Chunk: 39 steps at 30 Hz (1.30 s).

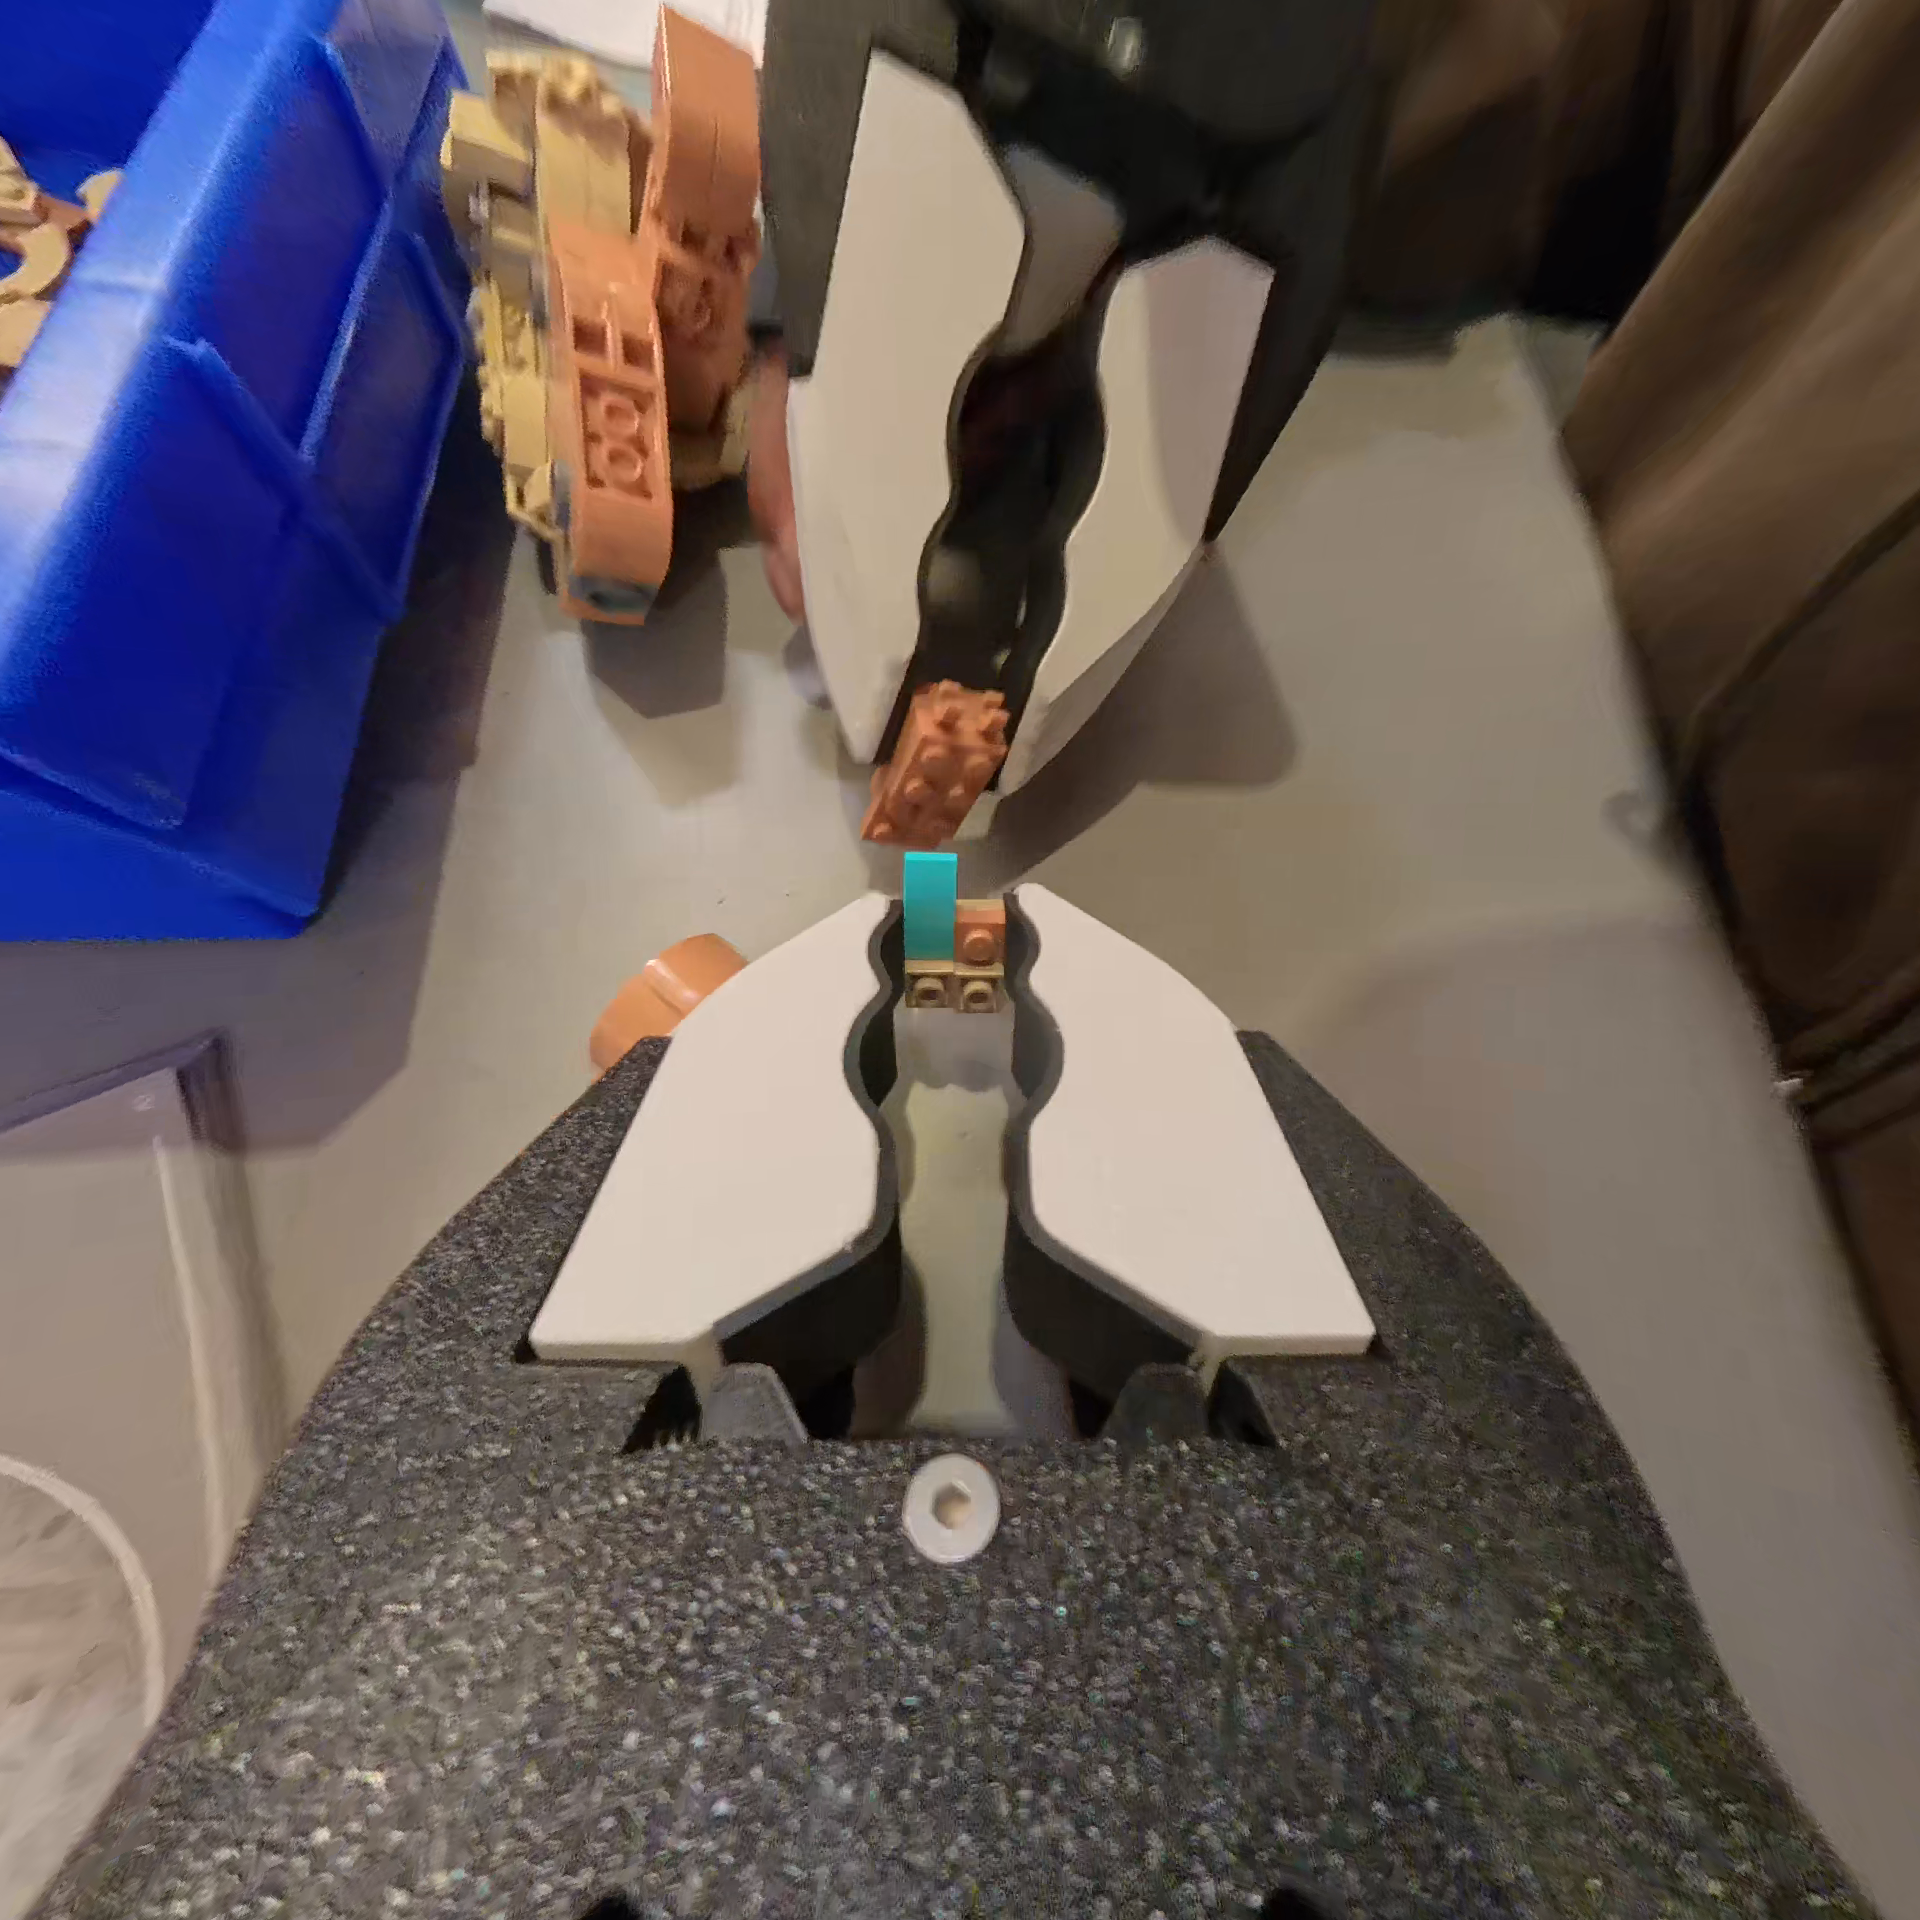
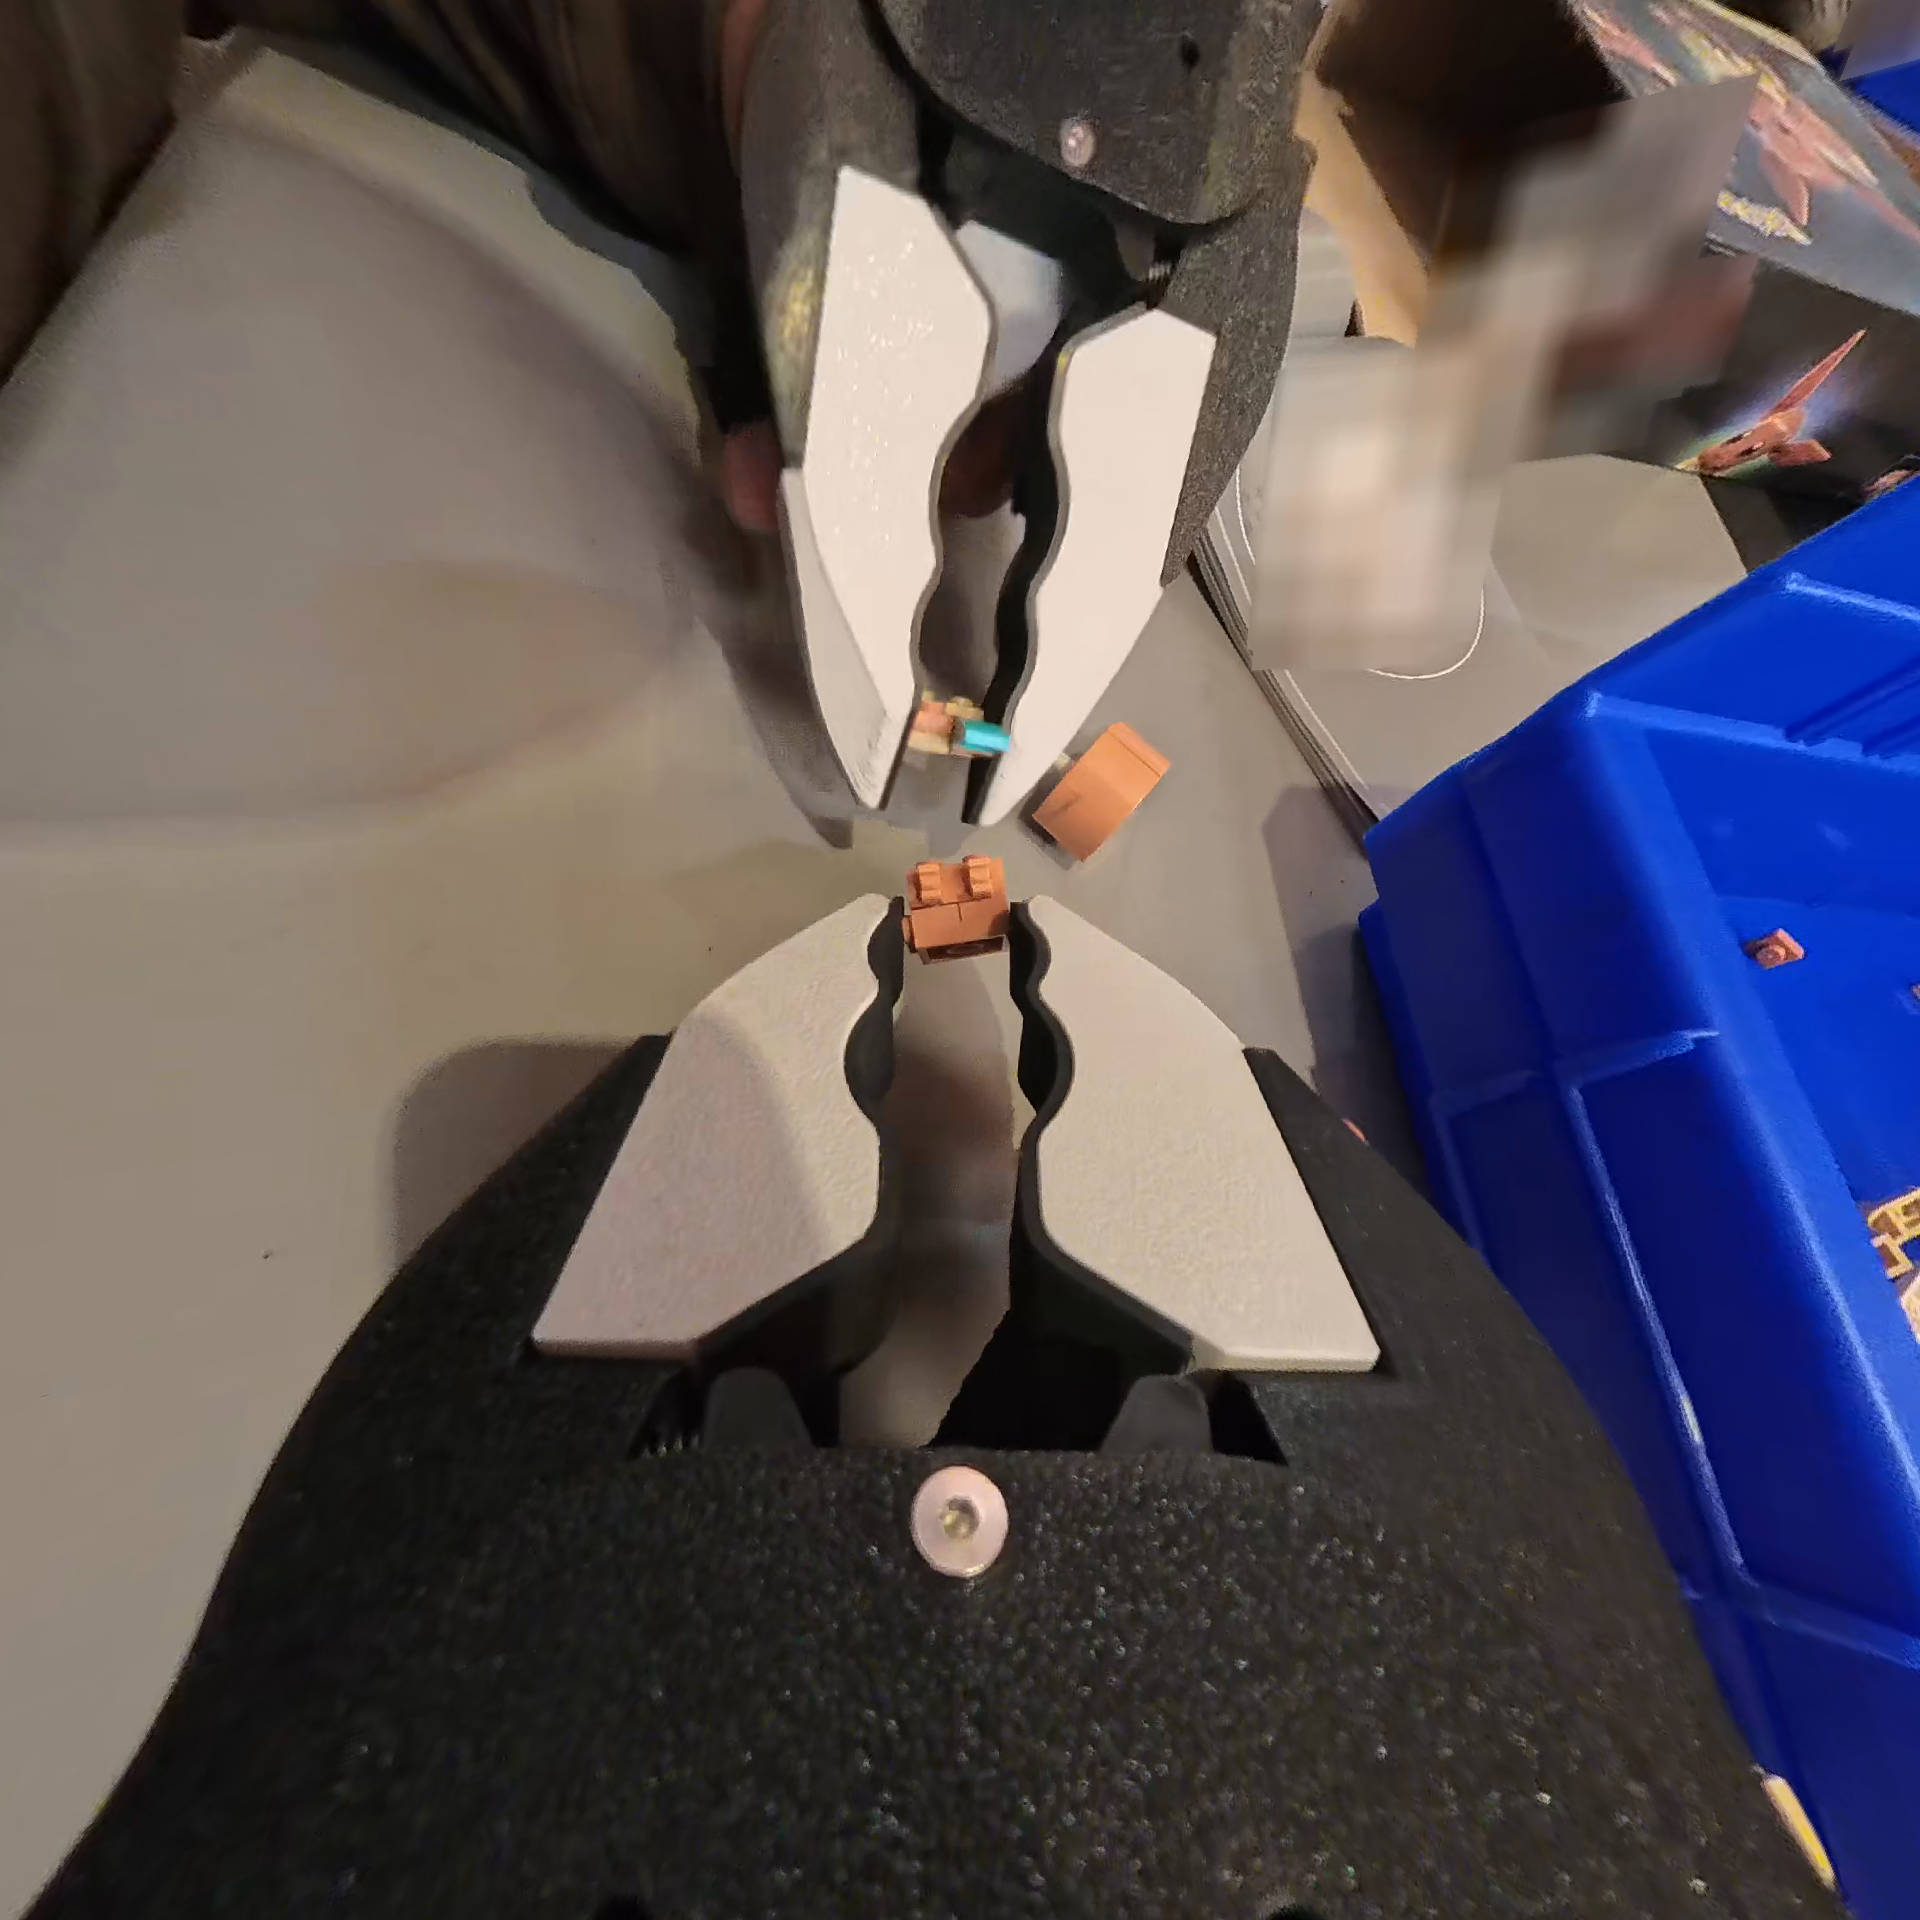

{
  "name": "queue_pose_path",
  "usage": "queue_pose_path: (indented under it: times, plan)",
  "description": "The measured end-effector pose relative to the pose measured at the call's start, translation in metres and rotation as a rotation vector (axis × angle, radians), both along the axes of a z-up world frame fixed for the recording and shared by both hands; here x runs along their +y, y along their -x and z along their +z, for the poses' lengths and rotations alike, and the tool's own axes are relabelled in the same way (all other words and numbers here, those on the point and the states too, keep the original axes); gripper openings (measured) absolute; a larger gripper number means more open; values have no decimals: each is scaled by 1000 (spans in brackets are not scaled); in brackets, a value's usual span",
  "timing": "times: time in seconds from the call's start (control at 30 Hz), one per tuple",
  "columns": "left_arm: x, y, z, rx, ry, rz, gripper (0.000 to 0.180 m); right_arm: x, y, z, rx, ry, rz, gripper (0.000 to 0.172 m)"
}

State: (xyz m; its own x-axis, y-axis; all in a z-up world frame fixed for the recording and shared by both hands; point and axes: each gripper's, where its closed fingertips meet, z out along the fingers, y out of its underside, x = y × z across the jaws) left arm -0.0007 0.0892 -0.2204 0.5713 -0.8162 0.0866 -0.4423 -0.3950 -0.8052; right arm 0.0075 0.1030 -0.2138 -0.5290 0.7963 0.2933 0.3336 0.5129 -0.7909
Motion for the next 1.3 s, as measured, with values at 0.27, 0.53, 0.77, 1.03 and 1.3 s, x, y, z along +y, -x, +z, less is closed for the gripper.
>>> queue_pose_path:
  times: [0.27,0.53,0.77,1.03,1.3]
  plan:
    - [5,7,-16,199,-82,24,21,3,1,2,-26,71,-32,19]
    - [23,9,26,-89,-105,194,23,19,13,5,9,58,-190,20]
    - [32,8,21,-71,-111,368,18,24,25,3,80,-155,-327,20]
    - [35,11,17,-73,-81,456,24,31,28,-3,98,-323,-392,20]
    - [35,10,19,-144,-35,479,25,30,30,0,141,-424,-414,20]
